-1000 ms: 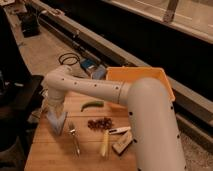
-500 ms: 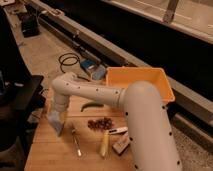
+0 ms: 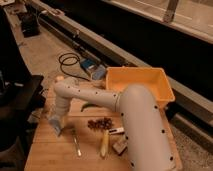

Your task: Place towel in metal cup

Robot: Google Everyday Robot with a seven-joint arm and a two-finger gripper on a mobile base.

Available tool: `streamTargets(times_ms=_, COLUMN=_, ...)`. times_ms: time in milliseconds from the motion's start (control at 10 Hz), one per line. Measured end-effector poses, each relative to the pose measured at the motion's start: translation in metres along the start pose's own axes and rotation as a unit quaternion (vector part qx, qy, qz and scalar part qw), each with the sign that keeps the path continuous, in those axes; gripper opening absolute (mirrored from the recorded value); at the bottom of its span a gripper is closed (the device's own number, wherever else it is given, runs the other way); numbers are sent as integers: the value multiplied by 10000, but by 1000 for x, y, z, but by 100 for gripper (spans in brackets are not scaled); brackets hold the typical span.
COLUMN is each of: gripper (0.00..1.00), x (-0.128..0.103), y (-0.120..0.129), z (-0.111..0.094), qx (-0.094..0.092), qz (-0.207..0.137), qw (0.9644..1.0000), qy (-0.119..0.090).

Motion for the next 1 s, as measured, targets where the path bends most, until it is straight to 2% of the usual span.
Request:
streamTargets(times_ms=200, gripper=42, x=-2, y=0, z=3, qx=-2, qz=-2, qw=10000, qy=-60)
streamTargets(times_ms=500, gripper=11, x=-1, y=0, z=3, qx=-14, qz=-25, qw=10000, qy=-24)
streamTargets(times_ms=600, gripper=4, x=-2, y=0, z=3, qx=-3, qz=-18, qw=10000, qy=-13)
streamTargets(times_ms=800, gripper=0, x=-5, y=-4, z=-6, qx=28, qz=-10, qw=9999, qy=117)
streamTargets(times_ms=1000, gripper=0, x=-15, y=-16, z=-29, qx=184, qz=-45, qw=9991, qy=378)
